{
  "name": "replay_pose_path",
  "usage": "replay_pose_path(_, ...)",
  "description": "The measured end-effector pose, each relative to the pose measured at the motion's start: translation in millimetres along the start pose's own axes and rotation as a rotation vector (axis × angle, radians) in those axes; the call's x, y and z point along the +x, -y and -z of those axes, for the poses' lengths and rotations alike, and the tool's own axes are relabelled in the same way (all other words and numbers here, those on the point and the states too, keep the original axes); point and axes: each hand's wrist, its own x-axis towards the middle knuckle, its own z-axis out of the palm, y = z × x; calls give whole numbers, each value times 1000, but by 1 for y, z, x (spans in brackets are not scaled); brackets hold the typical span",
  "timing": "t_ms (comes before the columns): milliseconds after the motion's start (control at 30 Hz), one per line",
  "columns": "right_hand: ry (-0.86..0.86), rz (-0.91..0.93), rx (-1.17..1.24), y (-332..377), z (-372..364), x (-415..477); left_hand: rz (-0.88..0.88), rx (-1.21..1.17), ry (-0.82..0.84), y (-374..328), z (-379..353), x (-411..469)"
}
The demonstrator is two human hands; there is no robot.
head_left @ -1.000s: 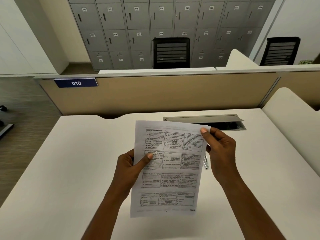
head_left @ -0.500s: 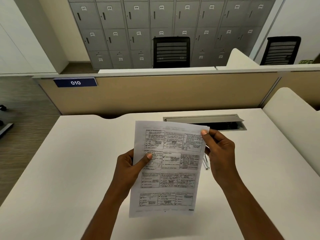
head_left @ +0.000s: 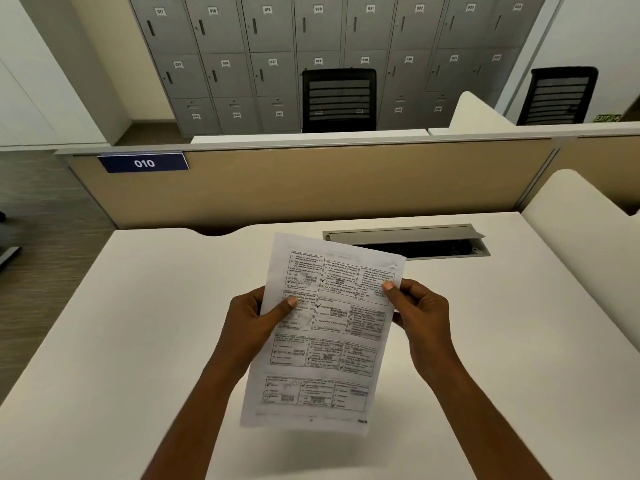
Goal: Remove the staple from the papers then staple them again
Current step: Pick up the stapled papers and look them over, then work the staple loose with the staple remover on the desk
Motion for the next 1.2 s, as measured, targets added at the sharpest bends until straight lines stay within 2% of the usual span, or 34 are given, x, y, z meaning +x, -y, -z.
replay_pose_path(233,-20,-161,50,-37,8,-4,-5,415,33,7,2,37)
replay_pose_path(367,-48,-345,107,-67,16,-8,11,651,128,22,-5,60)
replay_pose_path(567,-103,-515,125,-115,26,-17,59,846,239,65,-20,84)
replay_pose_path(867,-214,-597,-105,-156,26,-25,31,1030,277,106,-41,93)
replay_pose_path(1200,-243,-588,-180,-166,25,-25,66,1193,173,132,-58,85)
